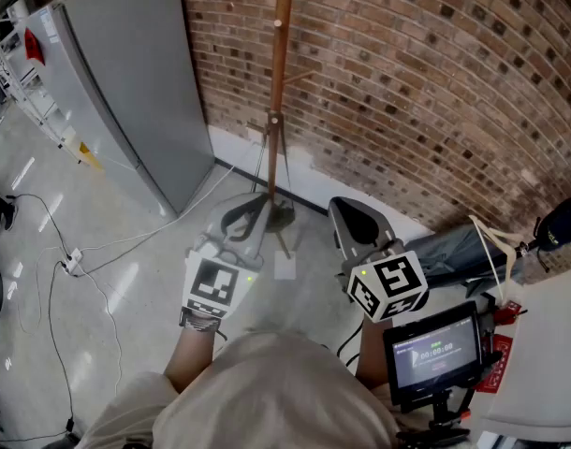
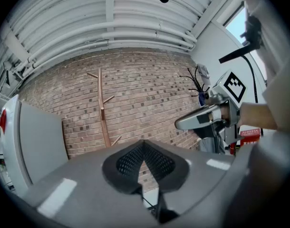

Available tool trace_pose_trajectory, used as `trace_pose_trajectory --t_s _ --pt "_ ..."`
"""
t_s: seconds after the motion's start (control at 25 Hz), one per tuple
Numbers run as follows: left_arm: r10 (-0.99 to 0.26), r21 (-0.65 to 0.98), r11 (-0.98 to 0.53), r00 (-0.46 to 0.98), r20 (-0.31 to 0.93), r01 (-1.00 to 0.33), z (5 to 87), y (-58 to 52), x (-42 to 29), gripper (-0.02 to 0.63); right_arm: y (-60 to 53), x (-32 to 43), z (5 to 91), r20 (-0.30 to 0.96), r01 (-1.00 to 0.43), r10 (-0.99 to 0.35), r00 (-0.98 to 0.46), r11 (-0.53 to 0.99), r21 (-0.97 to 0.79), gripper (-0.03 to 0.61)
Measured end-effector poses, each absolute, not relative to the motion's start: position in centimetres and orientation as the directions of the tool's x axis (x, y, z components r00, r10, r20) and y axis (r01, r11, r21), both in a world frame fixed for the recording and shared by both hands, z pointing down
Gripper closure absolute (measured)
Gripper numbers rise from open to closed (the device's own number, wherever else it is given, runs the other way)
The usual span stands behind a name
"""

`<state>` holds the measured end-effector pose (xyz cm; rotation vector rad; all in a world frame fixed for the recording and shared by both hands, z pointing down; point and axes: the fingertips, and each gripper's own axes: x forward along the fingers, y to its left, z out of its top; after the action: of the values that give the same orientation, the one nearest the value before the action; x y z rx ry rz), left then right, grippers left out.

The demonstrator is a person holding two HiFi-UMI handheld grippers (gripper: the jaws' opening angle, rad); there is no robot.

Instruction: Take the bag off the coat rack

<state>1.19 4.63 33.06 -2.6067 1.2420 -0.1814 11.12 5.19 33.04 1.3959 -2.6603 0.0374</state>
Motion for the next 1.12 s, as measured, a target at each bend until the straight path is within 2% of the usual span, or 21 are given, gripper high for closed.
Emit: trace_pose_trajectory --t_s 0.32,0.88,1.12 --pt "-0.771 -0.277 -0.615 0.636 0.015 -0.739 33.0 4.4 0.2 0.614 5.0 10.5 32.5 0.089 -0.818 -0.814 -0.574 0.574 -0.034 0.576" --pt "-0.73 -0.241 -0.673 0.681 0.061 -0.699 35.2 6.3 -3.6 0.614 8.0 6.3 34.1 0.161 -0.841 -0.827 -0.538 0.541 -0.033 0.577" --pt "-0.728 -0.219 -0.678 0.683 0.063 -0.702 36.0 6.0 -4.4 0.614 7.9 6.8 34.1 0.125 -0.86 -0.851 -0.51 0.507 -0.058 0.576"
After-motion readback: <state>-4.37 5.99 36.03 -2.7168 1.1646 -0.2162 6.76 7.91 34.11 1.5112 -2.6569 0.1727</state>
